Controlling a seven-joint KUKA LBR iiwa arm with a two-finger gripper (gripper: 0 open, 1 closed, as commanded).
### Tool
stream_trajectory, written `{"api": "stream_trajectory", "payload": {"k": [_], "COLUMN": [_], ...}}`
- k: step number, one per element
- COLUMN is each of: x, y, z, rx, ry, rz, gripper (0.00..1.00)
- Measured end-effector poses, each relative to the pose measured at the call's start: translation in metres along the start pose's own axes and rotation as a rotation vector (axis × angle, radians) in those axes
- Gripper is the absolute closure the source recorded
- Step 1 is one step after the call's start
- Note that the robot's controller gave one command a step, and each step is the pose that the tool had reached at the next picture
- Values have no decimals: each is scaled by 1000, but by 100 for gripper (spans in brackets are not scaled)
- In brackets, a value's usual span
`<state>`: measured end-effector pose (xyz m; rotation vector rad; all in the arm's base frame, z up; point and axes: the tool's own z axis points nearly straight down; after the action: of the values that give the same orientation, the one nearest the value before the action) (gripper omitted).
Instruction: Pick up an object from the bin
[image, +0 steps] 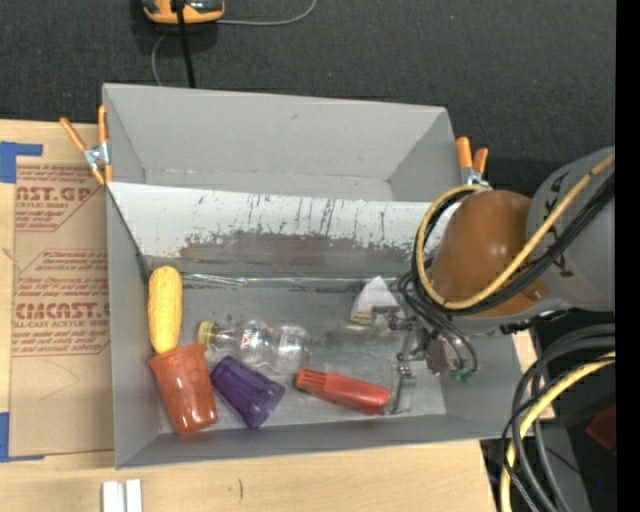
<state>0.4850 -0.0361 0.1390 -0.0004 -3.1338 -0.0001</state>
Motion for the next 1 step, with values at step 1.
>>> {"api": "stream_trajectory", "payload": {"k": [1], "x": [-2], "y": [0], "z": [-4], "rx": [0], "ry": [-8], "rz": [-1], "gripper": [0]}}
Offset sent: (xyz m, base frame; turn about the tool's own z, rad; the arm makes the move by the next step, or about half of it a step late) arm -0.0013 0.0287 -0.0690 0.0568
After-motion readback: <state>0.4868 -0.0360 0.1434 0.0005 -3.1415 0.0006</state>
